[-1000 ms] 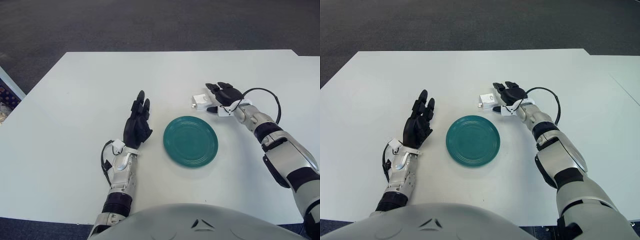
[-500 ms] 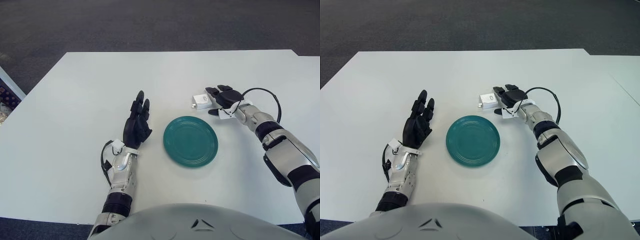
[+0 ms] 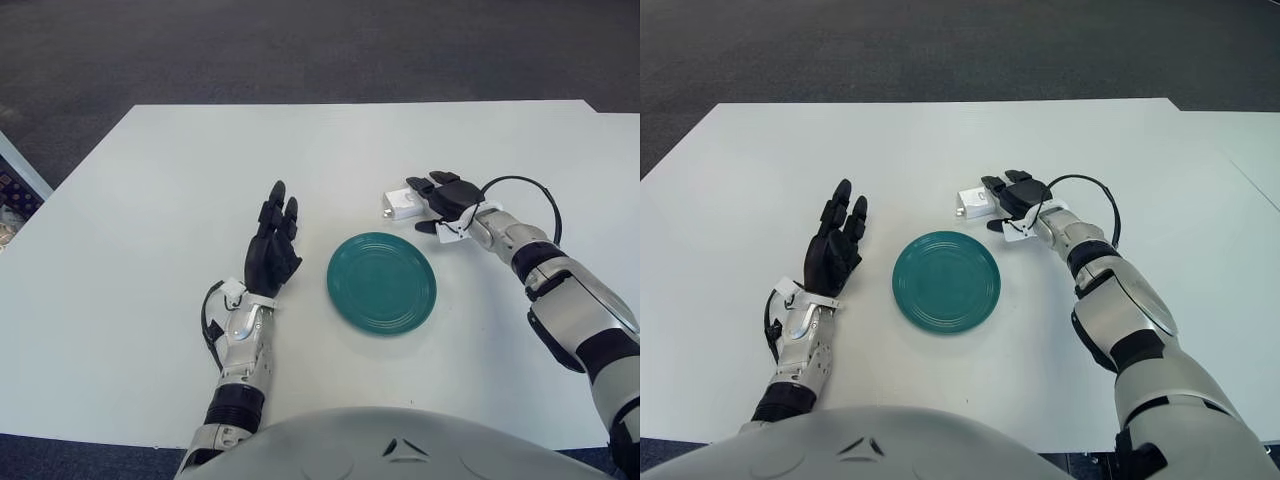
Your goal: Put the charger into the plate.
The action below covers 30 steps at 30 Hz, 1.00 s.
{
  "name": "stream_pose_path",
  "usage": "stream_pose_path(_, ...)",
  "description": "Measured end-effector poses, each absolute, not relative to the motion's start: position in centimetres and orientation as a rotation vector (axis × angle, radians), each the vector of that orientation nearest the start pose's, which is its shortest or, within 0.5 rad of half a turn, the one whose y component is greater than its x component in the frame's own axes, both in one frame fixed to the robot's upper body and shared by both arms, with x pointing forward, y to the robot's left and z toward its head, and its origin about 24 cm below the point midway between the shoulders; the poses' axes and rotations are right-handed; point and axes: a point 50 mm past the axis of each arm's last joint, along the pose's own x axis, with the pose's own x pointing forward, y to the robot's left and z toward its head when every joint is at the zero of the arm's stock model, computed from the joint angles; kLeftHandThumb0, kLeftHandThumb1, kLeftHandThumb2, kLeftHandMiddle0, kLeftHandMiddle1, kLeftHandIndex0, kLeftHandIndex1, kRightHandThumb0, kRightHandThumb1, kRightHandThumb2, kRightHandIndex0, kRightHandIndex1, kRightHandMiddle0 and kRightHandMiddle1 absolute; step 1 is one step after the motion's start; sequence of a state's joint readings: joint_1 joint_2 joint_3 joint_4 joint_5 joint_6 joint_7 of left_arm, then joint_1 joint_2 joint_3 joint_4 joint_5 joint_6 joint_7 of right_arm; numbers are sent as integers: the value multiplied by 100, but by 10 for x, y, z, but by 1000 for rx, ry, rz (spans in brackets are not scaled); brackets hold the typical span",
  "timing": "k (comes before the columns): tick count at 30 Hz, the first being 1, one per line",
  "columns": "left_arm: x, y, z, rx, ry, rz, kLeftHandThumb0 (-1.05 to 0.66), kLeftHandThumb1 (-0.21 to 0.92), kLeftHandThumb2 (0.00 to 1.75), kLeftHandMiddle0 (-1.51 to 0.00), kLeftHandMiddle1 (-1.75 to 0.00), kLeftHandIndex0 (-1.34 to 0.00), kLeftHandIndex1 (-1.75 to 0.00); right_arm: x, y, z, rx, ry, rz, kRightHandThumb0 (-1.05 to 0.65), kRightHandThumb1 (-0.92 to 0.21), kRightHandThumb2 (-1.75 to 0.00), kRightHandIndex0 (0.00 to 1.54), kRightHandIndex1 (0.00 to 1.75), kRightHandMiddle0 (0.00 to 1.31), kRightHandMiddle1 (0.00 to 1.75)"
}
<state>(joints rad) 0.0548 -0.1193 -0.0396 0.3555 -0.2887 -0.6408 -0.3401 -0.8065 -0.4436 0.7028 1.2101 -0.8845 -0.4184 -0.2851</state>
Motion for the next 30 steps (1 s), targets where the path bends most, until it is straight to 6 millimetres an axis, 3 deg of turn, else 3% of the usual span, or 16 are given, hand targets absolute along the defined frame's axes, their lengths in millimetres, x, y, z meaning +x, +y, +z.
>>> stream_pose_path(30,232,118,10,-358,-261,-164,-101,92,80,-5,0,0,-26,360,-176,37,-1669,-147,540,-89,-92,-74,15,1,0,22)
